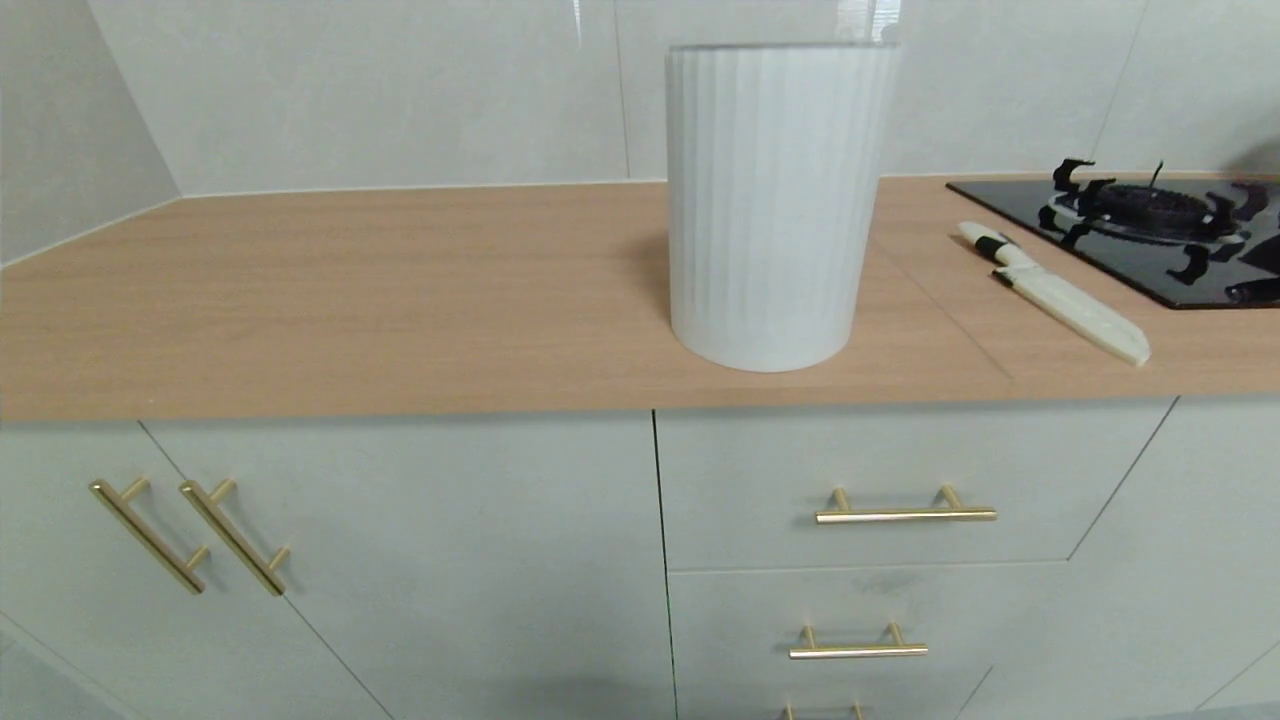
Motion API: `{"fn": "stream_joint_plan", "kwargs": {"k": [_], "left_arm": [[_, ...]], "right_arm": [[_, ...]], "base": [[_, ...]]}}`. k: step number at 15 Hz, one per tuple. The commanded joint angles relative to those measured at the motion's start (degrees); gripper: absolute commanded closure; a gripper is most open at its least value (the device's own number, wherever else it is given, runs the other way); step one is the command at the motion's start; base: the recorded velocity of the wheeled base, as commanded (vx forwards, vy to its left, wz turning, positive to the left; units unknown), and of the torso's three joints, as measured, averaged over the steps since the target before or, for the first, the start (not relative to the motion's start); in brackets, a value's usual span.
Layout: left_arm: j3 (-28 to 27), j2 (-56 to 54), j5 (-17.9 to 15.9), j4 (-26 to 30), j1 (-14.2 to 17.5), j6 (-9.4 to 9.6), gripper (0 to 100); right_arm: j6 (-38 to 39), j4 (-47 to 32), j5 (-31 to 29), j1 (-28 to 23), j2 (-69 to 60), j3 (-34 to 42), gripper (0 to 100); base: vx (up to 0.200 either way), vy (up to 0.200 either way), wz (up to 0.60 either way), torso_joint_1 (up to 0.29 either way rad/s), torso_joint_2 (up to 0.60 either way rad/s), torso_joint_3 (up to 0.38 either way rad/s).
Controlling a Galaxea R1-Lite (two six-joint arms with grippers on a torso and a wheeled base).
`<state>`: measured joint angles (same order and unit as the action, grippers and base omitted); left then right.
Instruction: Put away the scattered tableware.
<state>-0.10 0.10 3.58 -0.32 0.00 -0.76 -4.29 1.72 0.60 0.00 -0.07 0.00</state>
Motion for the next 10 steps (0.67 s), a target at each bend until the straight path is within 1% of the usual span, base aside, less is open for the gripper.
{"fn": "stream_joint_plan", "kwargs": {"k": [1,3,6,10], "left_arm": [[0.0,0.0,0.0,0.1,0.0,0.05,0],[0.0,0.0,0.0,0.1,0.0,-0.04,0],[0.0,0.0,0.0,0.1,0.0,-0.04,0],[0.0,0.0,0.0,0.1,0.0,-0.04,0]], "right_arm": [[0.0,0.0,0.0,0.0,0.1,0.0,0],[0.0,0.0,0.0,0.0,0.1,0.0,0],[0.0,0.0,0.0,0.0,0.1,0.0,0],[0.0,0.0,0.1,0.0,0.1,0.0,0]], "base": [[0.0,0.0,0.0,0.036,-0.55,-0.271],[0.0,0.0,0.0,0.149,-0.5,-0.276],[0.0,0.0,0.0,0.253,-0.47,-0.277],[0.0,0.0,0.0,0.219,-0.48,-0.276]]}}
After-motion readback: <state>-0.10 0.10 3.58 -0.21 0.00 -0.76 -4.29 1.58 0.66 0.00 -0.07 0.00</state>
